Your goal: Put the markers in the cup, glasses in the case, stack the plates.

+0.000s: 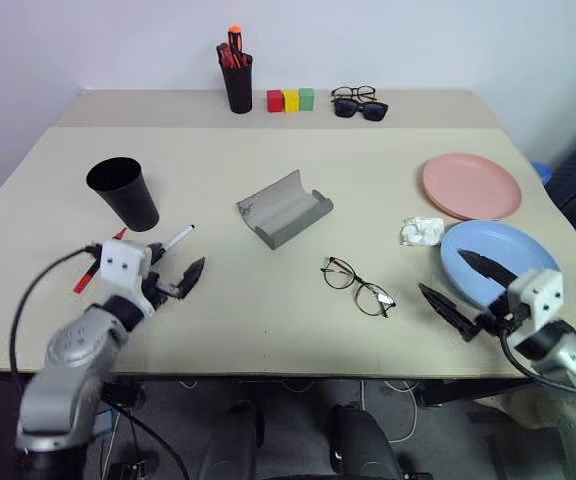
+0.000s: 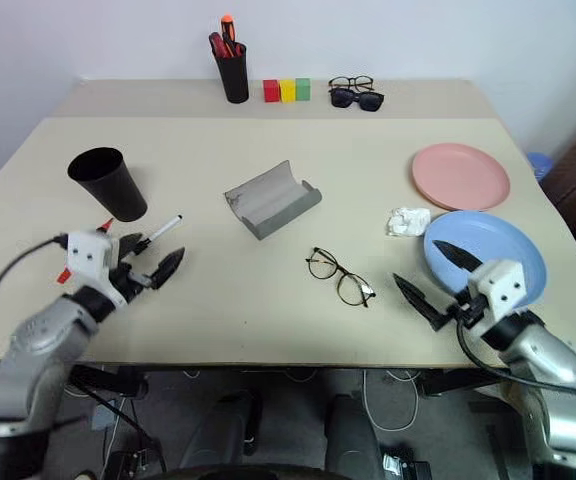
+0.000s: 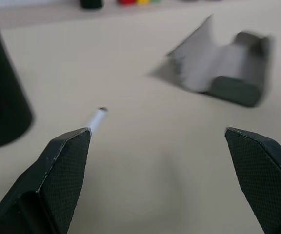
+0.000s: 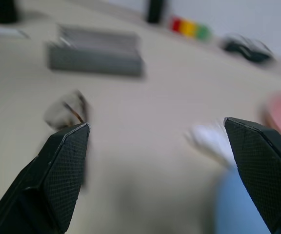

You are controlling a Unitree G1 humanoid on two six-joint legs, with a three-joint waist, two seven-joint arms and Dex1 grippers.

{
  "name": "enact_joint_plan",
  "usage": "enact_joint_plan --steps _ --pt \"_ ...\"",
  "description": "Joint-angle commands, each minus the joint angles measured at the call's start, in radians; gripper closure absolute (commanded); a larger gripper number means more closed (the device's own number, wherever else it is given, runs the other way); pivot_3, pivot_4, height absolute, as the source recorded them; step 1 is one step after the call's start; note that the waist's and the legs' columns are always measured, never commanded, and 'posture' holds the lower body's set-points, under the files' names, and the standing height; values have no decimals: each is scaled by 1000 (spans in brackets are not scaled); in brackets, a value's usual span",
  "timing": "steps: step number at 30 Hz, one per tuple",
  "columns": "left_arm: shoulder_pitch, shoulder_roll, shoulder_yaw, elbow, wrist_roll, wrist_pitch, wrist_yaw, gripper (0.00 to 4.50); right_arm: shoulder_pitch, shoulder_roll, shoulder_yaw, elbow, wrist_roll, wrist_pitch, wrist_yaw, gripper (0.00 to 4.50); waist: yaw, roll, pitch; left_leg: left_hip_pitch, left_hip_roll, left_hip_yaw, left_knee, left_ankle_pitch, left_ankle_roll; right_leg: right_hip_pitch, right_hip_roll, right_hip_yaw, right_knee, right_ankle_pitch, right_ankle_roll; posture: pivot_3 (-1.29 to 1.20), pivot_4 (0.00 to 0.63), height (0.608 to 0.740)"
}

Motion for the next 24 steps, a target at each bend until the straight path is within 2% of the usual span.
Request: enact_joint_plan --steps 1,5,12,17,24 --pt "-115 135 7 63 -22 146 -80 0 -83 -17 72 0 33 11 82 10 1 -1 0 0 0 0 0 0 0 0 0 0 0 0 0 0 150 740" --pt "-286 258 -65 229 -2 224 -188 0 -170 -19 148 39 38 19 169 10 5 -2 1 -1 0 0 -2 0 1 -1 0 0 0 0 0 0 150 740" --pt "-469 331 -204 411 69 239 -326 0 -221 -13 210 43 55 35 253 10 3 -5 3 -1 -1 0 -1 0 1 0 0 0 1 0 1 0 150 740" --pt "-558 342 -283 498 116 228 -410 0 -228 -5 223 41 48 35 256 10 3 -5 3 0 -1 0 -1 0 1 -1 0 0 3 0 1 0 150 740" --pt "-697 332 -444 653 213 304 -524 0 -216 13 222 40 41 23 241 10 3 -5 3 -1 -1 0 -1 1 1 -1 0 0 3 0 1 0 150 740"
